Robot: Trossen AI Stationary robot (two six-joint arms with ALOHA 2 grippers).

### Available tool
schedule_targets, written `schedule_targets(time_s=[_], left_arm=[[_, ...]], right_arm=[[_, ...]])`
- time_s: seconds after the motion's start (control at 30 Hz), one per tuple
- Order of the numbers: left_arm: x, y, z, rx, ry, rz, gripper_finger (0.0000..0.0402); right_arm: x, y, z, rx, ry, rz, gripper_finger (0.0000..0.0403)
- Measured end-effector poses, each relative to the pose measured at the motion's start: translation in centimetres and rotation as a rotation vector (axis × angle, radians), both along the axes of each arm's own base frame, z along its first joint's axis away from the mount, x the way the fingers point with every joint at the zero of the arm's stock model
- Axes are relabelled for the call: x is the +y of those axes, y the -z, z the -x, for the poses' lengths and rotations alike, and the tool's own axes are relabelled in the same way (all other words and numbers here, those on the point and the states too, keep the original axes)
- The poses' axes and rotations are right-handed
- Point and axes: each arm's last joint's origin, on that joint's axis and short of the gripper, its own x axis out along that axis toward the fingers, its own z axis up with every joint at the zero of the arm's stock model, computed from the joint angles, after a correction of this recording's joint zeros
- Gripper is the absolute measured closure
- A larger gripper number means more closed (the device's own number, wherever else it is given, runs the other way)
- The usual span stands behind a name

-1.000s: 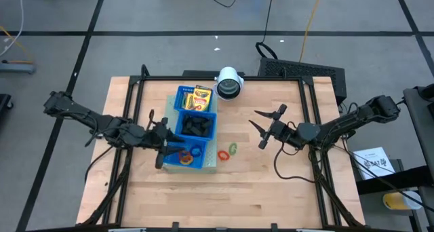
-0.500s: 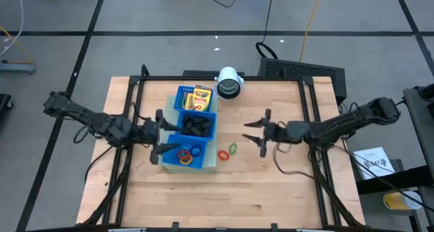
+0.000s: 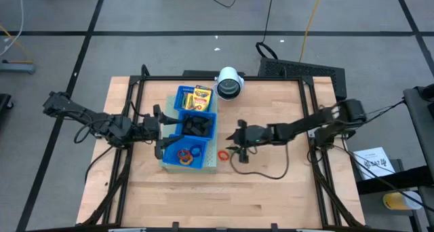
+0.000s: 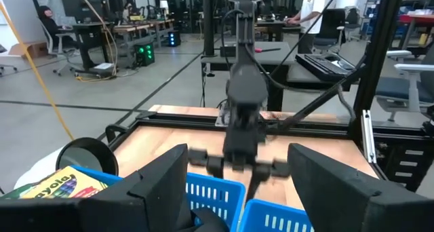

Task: Pick & Place Office Desk Supplies
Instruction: Put the orange rubber band into the bottom blue bin on the shelf

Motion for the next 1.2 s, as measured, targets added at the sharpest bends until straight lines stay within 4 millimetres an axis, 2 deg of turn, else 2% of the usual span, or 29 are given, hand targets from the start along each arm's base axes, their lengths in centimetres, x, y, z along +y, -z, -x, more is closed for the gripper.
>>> schedule_targets(time_s=[0.1,0.23,0.37,0.5,0.67,0.83,1.1,1.2], left_arm=[[0.0,0.0,0.0,0.0,0.0,0.0,0.0138],[0.0,0.1,0.0,0.005,0.0,0.008,0.0142],[0.0,0.2,0.0,0.021,0.0,0.007,0.0148],[0.0,0.3,0.0,0.025,-0.002,0.005,0.0147],[0.4,0.3,-0.1,0.026,-0.019,0.013,0.015],[0.7,0.3,-0.2,0.024,-0.036,0.027,0.0148],[0.6,0.5,-0.5,0.038,-0.036,0.026,0.0147],[0.4,0.9,-0.9,0.055,-0.034,0.019,0.0147]], right_arm=[[0.1,1.2,-1.7,0.045,-0.015,0.027,0.0234],[0.4,3.1,-2.7,0.149,-0.059,0.008,0.0234],[0.6,4.7,-3.0,0.203,-0.117,-0.042,0.0234],[0.6,5.5,-3.0,0.232,-0.113,-0.039,0.0234],[0.2,6.1,-2.5,0.301,-0.043,0.079,0.0238],[-0.2,6.6,-1.8,0.415,-0.064,0.108,0.0277],[-0.7,6.8,-1.6,0.432,-0.112,0.072,0.0386],[-0.7,6.3,-1.6,0.416,-0.124,0.083,0.0388]])
